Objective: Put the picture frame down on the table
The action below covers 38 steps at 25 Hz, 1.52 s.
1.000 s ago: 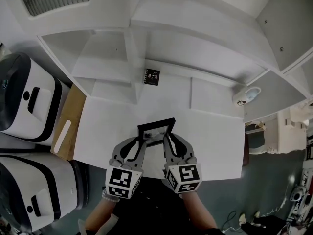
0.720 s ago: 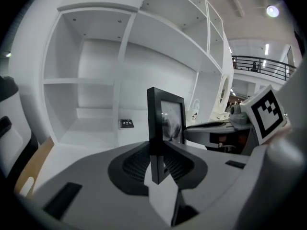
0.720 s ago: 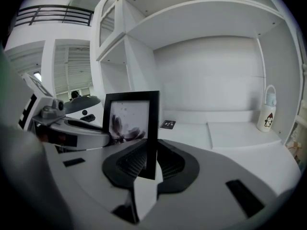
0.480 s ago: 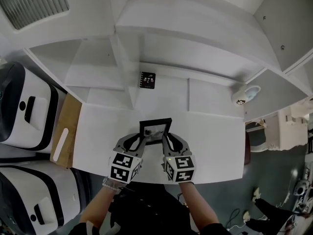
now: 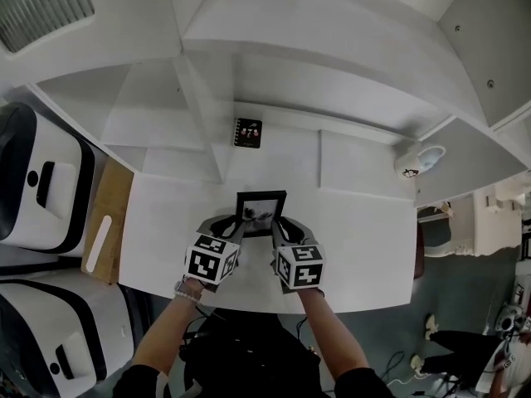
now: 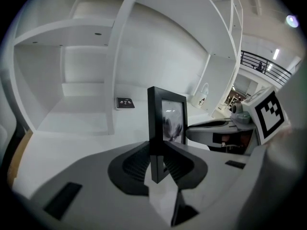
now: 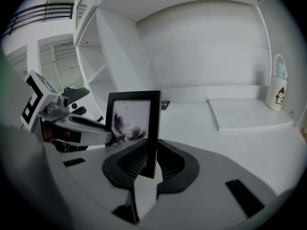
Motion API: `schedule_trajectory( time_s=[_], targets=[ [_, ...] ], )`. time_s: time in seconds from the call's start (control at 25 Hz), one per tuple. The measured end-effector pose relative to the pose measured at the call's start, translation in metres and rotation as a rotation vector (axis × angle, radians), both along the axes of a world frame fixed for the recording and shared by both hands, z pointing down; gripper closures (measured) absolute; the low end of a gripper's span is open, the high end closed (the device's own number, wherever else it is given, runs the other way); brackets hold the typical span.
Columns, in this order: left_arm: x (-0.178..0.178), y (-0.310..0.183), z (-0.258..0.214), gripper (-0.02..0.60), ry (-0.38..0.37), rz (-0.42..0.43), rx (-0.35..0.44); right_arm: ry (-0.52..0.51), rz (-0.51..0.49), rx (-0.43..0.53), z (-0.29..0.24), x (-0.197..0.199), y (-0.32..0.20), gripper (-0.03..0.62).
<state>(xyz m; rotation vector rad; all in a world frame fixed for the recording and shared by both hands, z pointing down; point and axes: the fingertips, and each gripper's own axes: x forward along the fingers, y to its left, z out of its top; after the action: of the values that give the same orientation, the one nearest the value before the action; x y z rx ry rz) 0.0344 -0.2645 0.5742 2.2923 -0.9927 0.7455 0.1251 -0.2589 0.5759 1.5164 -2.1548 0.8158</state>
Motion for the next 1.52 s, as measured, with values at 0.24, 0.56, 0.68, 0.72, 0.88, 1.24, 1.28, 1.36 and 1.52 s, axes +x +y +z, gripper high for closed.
schedule_trajectory(
  time_s=[0.24, 0.56, 0.68, 0.72, 0.88, 1.24, 1.28, 1.36, 1.52],
  targets=[
    [0.0, -0.017, 0.019, 0.494, -0.043, 0.012, -0.046, 0.007, -0.009, -0.042, 0.019, -0.001, -0.015, 0.53],
    [-0.002, -0.043, 0.035, 0.492, -0.035, 0.006, -0.131, 0.013, -0.033, -0.065, 0.027, -0.003, -0.038, 0.53],
    [-0.004, -0.05, 0.045, 0.492, -0.021, -0.012, -0.179, 0.007, -0.031, -0.078, 0.031, -0.004, -0.044, 0.534],
    [-0.004, -0.052, 0.047, 0.492, -0.018, -0.018, -0.19, 0.006, -0.028, -0.081, 0.033, -0.004, -0.046, 0.536],
    [-0.003, -0.06, 0.055, 0.492, -0.019, -0.032, -0.223, -0.005, -0.007, -0.108, 0.041, -0.001, -0.05, 0.539],
    [-0.001, -0.071, 0.075, 0.492, -0.048, -0.046, -0.256, -0.016, 0.016, -0.159, 0.063, 0.002, -0.057, 0.539],
    [0.0, -0.071, 0.076, 0.492, -0.05, -0.042, -0.252, -0.02, 0.019, -0.158, 0.063, 0.002, -0.058, 0.539],
    [0.001, -0.072, 0.075, 0.492, -0.057, -0.027, -0.23, -0.043, 0.028, -0.15, 0.064, 0.003, -0.058, 0.539],
    [0.003, -0.07, 0.073, 0.488, -0.129, 0.025, -0.161, -0.052, -0.004, -0.128, 0.062, 0.003, -0.057, 0.532]
  ],
)
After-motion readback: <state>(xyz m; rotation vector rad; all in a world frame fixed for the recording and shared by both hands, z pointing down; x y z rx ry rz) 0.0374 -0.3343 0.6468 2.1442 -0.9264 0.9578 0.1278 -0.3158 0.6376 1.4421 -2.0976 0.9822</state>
